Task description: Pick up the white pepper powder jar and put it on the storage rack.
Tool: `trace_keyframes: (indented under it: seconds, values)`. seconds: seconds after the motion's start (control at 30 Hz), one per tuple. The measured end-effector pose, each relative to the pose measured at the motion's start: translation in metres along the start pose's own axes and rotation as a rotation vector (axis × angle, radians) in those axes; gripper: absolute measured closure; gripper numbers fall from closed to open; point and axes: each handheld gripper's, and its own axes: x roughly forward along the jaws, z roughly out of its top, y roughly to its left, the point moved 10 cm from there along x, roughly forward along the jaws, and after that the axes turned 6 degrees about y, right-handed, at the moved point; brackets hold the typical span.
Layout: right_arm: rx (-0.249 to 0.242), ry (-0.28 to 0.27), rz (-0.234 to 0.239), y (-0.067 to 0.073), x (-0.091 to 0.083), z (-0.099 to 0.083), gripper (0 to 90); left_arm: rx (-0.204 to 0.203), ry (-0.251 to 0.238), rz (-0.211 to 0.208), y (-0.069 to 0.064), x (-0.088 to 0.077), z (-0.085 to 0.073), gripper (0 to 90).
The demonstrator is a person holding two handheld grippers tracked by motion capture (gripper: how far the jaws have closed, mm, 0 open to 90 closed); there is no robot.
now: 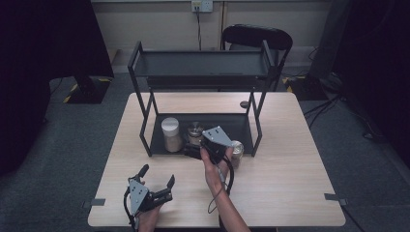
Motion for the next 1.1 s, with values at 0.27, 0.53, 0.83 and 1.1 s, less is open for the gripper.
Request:
trace_keyframes:
  seconds: [0.27, 0.53, 0.83, 1.1]
  values:
    - [0.005, -0.033, 0.003, -0.006, -0.014, 0.003, 0.0, 0.0, 0.001, -0.001, 0.0, 0.0, 0.0, 1.8]
    - [0.014, -0.047, 0.004, -0.011, -0.026, 0.002, 0.0, 0.001, 0.002, 0.0, 0.0, 0.0, 0.0, 1.7]
    - [0.013, -0.057, 0.003, -0.015, -0.037, 0.0, 0.0, 0.001, 0.0, 0.002, 0.0, 0.0, 0.0, 1.8]
    - [-0.006, -0.086, -0.02, -0.019, -0.053, 0.0, 0.0, 0.002, 0.002, 0.009, -0.001, 0.0, 0.0, 1.7]
